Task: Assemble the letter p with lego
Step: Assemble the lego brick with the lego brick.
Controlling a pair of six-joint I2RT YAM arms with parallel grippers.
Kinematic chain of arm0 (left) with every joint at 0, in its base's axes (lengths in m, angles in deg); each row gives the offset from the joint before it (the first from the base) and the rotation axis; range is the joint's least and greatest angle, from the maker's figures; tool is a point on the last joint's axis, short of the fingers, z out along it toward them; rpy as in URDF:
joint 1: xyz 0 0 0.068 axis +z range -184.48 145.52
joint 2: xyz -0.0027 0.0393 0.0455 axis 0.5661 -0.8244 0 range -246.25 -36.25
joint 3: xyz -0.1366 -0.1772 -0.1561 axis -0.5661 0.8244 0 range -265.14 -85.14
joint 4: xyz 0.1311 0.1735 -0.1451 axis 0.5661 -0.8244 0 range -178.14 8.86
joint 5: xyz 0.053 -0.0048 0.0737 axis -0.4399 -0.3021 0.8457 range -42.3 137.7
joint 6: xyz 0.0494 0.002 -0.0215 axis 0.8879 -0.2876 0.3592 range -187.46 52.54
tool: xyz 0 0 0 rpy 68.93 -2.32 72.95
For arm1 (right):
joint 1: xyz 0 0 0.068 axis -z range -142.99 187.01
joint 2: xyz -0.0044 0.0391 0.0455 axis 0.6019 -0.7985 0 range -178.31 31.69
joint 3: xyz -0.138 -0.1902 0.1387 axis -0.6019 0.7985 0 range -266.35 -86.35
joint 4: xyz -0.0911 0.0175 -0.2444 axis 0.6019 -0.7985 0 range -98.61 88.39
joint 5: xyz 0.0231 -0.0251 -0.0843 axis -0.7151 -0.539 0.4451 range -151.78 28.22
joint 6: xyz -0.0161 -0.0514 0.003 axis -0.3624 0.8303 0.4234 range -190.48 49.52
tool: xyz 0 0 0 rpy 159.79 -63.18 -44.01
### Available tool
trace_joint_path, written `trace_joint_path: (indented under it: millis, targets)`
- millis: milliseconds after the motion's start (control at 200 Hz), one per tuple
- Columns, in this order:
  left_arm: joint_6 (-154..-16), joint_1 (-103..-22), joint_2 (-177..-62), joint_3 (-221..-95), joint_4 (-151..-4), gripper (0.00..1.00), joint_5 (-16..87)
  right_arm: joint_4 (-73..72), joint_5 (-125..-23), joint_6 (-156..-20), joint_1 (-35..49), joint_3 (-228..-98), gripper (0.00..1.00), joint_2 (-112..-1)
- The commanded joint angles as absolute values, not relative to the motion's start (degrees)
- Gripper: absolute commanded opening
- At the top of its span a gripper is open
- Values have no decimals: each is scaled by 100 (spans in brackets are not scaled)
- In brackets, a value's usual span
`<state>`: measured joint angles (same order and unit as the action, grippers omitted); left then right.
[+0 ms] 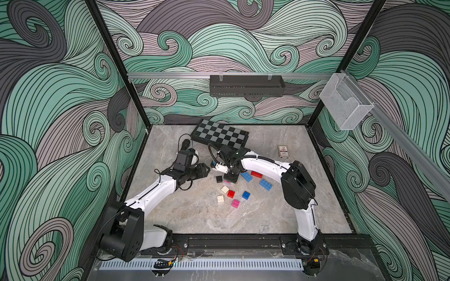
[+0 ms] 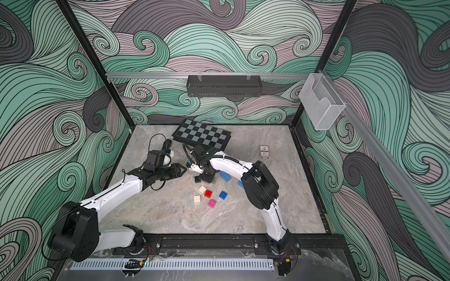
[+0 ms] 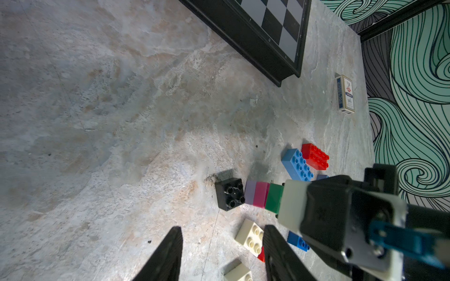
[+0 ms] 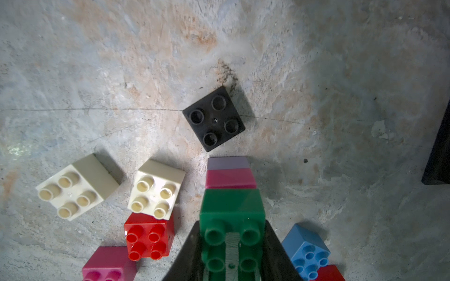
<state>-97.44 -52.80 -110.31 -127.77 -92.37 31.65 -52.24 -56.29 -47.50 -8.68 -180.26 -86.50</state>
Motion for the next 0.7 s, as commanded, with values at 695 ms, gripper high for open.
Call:
trace_joint_path:
  millis: [695]
  targets:
    - [-9526,-5225,-10831,-12599,-9002,55,2943,-5914,-5874,-4750,-880,-18259,7,-9232]
